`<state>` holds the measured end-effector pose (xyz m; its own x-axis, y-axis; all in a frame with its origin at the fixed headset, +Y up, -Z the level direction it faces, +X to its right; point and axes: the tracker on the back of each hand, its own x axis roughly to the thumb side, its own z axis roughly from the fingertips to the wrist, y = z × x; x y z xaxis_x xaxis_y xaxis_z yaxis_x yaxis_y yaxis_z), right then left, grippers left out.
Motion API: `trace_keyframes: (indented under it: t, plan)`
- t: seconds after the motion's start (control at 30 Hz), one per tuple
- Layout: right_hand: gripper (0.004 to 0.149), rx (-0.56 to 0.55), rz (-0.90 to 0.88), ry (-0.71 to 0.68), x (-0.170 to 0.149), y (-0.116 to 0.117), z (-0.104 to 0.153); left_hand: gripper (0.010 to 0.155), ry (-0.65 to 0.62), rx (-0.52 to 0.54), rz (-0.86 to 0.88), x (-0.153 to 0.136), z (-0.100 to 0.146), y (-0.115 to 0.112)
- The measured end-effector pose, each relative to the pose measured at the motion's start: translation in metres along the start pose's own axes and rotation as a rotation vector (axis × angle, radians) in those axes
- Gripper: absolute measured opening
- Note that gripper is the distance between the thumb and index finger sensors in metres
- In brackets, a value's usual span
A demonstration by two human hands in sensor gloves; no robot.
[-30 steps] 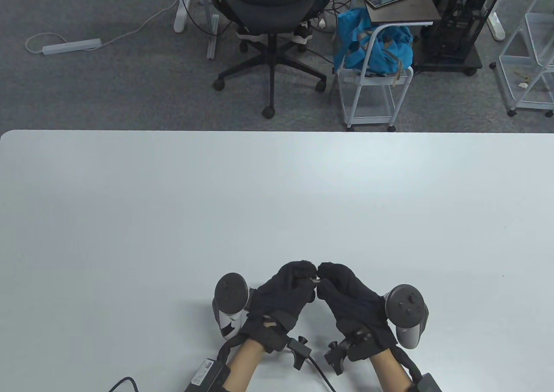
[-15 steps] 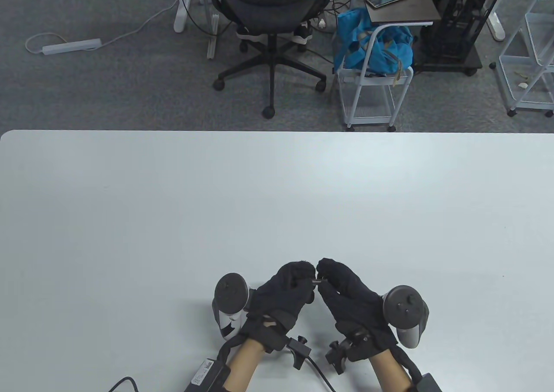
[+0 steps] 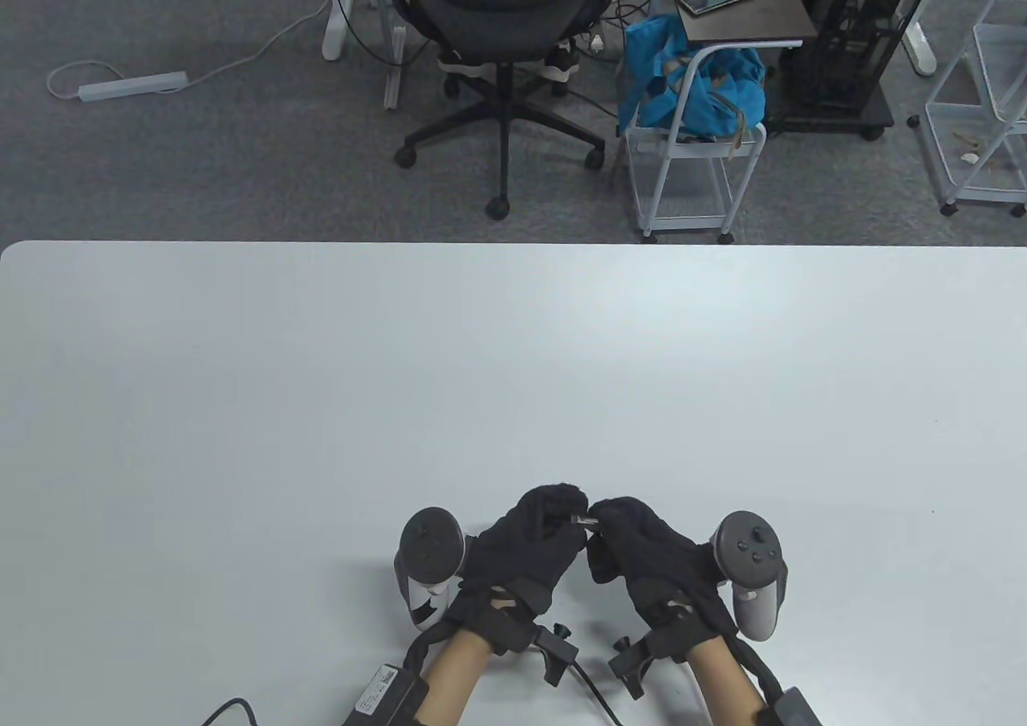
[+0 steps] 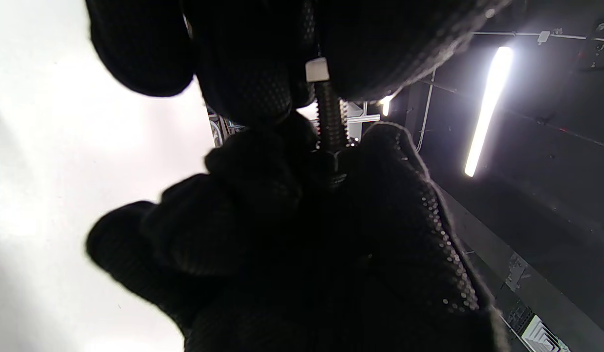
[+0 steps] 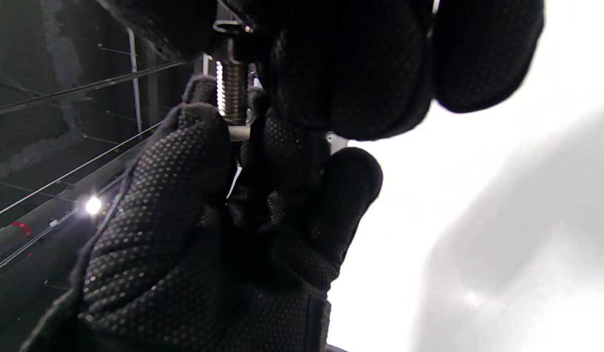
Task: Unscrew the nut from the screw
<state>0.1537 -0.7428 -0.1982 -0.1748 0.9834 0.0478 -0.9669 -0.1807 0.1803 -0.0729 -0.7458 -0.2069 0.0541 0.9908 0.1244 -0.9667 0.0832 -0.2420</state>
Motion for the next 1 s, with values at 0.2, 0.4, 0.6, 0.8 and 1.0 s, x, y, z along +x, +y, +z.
trace_keyframes:
  t: [0.2, 0.4, 0.6, 0.8, 1.0]
  plan:
    - [0.052, -0.017, 0.031, -0.085, 0.009, 0.000, 0.001, 0.047, 0.010, 0.003, 0.015, 0.000, 0.000, 0.000]
    - [0.048, -0.059, 0.077, -0.136, 0.014, 0.000, 0.004, 0.049, 0.020, 0.002, 0.026, -0.001, 0.000, 0.001]
    - [0.045, -0.072, 0.095, -0.170, 0.016, -0.001, 0.004, 0.050, 0.044, 0.024, 0.022, -0.002, 0.001, 0.002]
    - [0.062, -0.070, 0.084, -0.148, 0.012, -0.002, 0.002, 0.049, 0.052, 0.020, 0.031, -0.003, 0.001, 0.002]
    - [0.077, -0.059, -0.003, 0.072, -0.006, -0.006, 0.002, 0.047, 0.033, 0.015, 0.010, -0.001, 0.000, 0.001]
